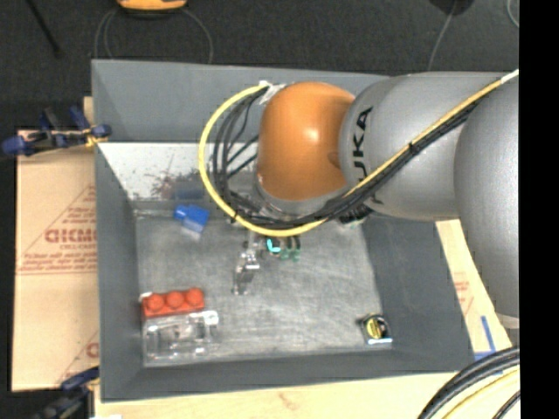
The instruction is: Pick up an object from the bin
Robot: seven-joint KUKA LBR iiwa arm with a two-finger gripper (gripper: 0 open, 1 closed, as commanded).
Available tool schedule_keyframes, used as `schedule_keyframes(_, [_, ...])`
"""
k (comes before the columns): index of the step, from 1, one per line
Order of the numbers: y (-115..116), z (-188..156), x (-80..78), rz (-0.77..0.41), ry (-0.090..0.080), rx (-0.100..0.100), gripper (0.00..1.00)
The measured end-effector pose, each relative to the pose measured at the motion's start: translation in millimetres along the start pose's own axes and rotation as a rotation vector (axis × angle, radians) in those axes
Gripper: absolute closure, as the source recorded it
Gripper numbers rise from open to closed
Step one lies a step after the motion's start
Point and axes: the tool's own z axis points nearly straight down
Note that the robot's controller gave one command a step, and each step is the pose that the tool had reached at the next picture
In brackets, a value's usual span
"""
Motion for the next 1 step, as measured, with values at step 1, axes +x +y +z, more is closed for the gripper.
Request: schedule_keyframes(1, [76.6, 70.4, 32.8, -0.438, -0.008, 0.002, 0.0])
